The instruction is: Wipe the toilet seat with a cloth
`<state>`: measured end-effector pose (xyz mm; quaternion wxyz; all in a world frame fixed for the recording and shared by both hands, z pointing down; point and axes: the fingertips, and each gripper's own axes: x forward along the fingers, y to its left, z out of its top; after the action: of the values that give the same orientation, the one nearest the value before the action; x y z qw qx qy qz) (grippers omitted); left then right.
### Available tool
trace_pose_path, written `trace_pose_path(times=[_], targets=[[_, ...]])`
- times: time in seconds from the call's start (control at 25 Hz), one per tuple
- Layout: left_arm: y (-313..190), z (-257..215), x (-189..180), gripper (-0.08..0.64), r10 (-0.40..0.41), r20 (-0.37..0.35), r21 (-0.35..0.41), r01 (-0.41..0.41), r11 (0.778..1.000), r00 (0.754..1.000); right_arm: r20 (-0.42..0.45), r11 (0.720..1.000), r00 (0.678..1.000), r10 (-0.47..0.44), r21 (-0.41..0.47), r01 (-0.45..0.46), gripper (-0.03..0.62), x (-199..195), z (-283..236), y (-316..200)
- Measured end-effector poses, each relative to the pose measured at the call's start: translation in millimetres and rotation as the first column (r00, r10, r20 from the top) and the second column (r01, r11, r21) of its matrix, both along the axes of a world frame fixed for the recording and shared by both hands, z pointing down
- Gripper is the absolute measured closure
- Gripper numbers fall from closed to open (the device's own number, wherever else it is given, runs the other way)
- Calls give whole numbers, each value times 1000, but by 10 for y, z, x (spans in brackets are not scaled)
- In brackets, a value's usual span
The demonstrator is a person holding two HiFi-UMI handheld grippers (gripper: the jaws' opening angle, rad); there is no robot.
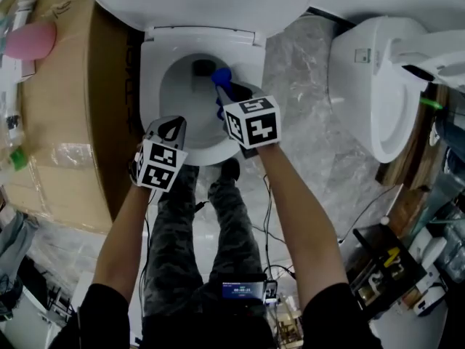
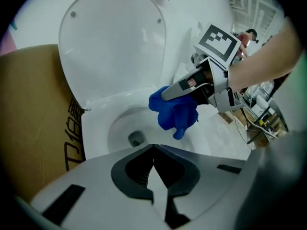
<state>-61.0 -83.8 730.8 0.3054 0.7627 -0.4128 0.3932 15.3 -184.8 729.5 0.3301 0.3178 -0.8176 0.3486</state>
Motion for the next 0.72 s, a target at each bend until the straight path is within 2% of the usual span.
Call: trace_pose_path(times=[0.24, 0.52, 0.72], targets=[[-499, 81, -333, 548, -134, -38, -25, 133, 991, 990, -47, 999, 998, 29, 31, -28, 534, -260, 161, -580], [-989, 128, -659, 548, -306, -80, -58, 302, 952, 949, -150, 994, 988, 36, 103, -20, 534, -536, 304, -1052], [-1033, 150, -723, 548, -370, -79, -77, 365, 928, 926, -174, 995, 985, 13, 104, 6, 534, -690, 482, -1137]])
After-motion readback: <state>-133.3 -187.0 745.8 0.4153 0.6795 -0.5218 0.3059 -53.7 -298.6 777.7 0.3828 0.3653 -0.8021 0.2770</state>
